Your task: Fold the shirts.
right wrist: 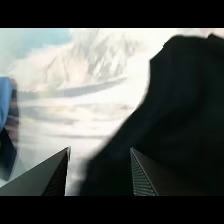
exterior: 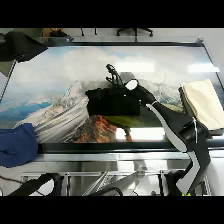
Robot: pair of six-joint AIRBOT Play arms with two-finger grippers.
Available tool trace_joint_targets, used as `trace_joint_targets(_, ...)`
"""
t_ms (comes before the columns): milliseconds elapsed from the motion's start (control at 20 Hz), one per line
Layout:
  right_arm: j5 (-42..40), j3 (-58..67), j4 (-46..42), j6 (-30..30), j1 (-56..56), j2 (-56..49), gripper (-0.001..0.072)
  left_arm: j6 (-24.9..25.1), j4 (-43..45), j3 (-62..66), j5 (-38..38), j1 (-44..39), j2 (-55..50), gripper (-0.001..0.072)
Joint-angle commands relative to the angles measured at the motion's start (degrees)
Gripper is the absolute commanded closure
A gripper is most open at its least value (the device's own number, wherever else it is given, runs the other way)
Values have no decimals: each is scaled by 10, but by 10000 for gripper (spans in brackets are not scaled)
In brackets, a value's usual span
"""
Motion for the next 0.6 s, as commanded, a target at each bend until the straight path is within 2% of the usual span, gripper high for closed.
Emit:
trace_joint_targets(0, 25, 4, -16, -15, -45, 46, 273, 18, 1, -69, 43, 8, 56, 692)
trace_joint_targets(50, 51, 4, -36, -10, -85, 75, 265, 18, 1, -86, 58, 8, 64, 692)
trace_joint_targets(150, 104, 4, -106, 47, -168, 120, 94, 18, 1, -114, 77, 8, 76, 692)
trace_joint_targets(300, 195, 0, -224, 143, -288, 136, 94, 18, 0, -132, 79, 8, 77, 693)
trace_joint_targets(450, 251, -41, -226, 146, -364, 112, 73, 17, 0, -145, 75, 8, 77, 692)
trace_joint_targets(550, 252, -77, -225, 142, -372, 89, 73, 17, 0, -148, 72, 8, 77, 692)
